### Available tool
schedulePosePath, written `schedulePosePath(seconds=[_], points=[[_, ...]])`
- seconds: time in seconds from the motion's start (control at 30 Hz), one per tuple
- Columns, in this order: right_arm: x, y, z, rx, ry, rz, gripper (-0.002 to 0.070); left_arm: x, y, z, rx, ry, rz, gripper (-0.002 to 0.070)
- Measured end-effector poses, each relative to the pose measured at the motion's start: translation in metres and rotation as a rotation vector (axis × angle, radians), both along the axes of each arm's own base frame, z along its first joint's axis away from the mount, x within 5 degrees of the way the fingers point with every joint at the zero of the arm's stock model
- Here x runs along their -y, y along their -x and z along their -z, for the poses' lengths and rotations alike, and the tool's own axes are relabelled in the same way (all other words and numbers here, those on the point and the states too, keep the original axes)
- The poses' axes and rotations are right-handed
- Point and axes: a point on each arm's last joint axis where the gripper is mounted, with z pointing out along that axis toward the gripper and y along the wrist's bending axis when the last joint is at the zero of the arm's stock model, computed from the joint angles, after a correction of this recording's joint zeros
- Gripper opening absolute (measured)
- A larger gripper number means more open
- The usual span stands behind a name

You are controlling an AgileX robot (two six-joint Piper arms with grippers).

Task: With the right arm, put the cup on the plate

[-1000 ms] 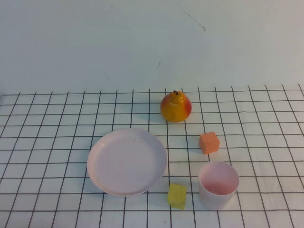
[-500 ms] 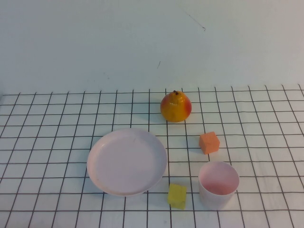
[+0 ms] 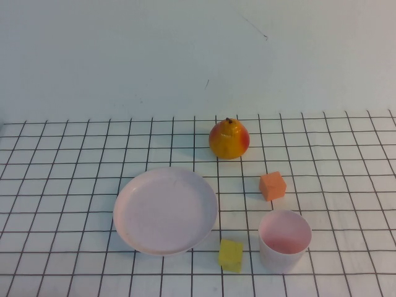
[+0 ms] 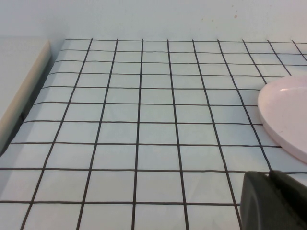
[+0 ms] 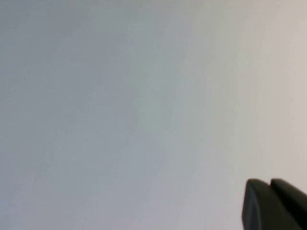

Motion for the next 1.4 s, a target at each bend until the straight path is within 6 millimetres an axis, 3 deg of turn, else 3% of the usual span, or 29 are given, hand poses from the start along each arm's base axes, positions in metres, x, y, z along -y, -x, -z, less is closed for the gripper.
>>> schedulePosePath(seconds=[0.1,0.27,0.57,0.77,0.9,1.03,1.2,1.3,1.4], points=[[0.002,0.000,-0.012,-0.044,-0.067,-0.010,0.0027,0.000,0.000,0.000,0.000,0.000,0.000,-0.0003],[0.003,-0.012,-0.011,-0.126,-0.054,0.006,0.0027,0.000,0.000,0.000,0.000,0.000,0.000,-0.0003],[0.002,-0.014,-0.010,-0.144,0.144,0.090,0.0027,0.000,0.000,0.000,0.000,0.000,0.000,-0.0003],[0.003,-0.021,-0.007,-0.196,0.593,0.323,0.0027,0.000,0.000,0.000,0.000,0.000,0.000,-0.0003],[0.015,-0.027,-0.005,-0.273,0.556,0.435,0.0027,0.000,0.000,0.000,0.000,0.000,0.000,-0.0003],[0.037,-0.037,0.000,-0.422,0.465,0.622,0.0027,0.000,0.000,0.000,0.000,0.000,0.000,-0.0003],[0.058,-0.051,0.021,-0.763,0.486,0.783,0.0027,0.000,0.000,0.000,0.000,0.000,0.000,-0.0003],[0.060,-0.051,0.032,-0.937,0.410,0.731,0.0009,0.000,0.000,0.000,0.000,0.000,0.000,-0.0003],[0.047,-0.053,0.050,-1.133,0.349,0.517,0.0001,0.000,0.000,0.000,0.000,0.000,0.000,-0.0003]])
